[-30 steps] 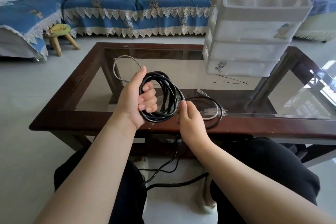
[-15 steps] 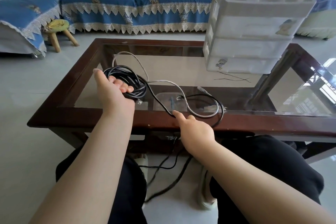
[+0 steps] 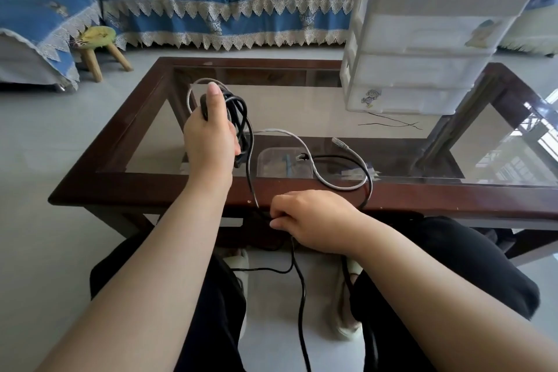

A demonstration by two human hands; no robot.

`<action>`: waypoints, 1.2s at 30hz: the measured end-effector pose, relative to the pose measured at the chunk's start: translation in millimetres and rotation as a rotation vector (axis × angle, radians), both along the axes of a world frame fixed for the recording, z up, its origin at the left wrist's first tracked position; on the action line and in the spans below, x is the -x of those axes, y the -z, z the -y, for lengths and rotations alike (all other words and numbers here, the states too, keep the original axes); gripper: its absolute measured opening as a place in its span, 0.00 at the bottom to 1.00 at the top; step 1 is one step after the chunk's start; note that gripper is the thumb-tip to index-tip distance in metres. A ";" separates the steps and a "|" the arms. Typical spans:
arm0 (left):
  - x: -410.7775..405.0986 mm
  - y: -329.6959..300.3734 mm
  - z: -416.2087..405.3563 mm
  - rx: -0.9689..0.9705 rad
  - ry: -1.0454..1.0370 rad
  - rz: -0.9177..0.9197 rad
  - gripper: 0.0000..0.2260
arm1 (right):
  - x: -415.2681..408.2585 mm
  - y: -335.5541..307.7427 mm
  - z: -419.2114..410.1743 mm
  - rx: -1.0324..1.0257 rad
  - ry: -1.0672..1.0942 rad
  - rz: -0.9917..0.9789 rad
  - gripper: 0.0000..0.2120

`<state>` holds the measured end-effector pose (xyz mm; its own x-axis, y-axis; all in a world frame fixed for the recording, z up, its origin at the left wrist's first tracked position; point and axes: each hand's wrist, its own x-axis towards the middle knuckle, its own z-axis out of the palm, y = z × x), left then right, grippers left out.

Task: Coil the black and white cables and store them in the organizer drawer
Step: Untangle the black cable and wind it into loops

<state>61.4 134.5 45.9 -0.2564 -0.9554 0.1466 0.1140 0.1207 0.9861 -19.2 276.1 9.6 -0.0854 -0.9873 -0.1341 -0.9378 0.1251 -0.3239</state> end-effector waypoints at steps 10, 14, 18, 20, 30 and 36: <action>8.7 13.2 -7.3 -0.084 0.285 0.104 0.23 | 4.4 -14.9 -0.3 -0.167 -0.135 0.913 0.11; 13.1 12.8 -17.3 0.023 0.369 0.123 0.23 | 9.4 -13.6 2.8 -0.294 -0.149 1.354 0.13; 15.2 13.5 -23.2 0.088 0.338 0.141 0.24 | 15.0 -14.1 2.5 -0.298 -0.022 1.561 0.14; 16.3 14.3 -21.8 0.073 0.263 0.155 0.25 | 17.1 -14.2 1.6 -0.201 0.094 1.366 0.13; 12.3 15.1 3.7 0.023 -0.051 0.358 0.23 | 10.9 -6.9 0.8 0.107 0.398 -0.026 0.10; 7.9 13.3 15.5 -0.123 0.004 0.330 0.21 | 4.4 -2.6 4.1 -0.181 0.131 -0.210 0.08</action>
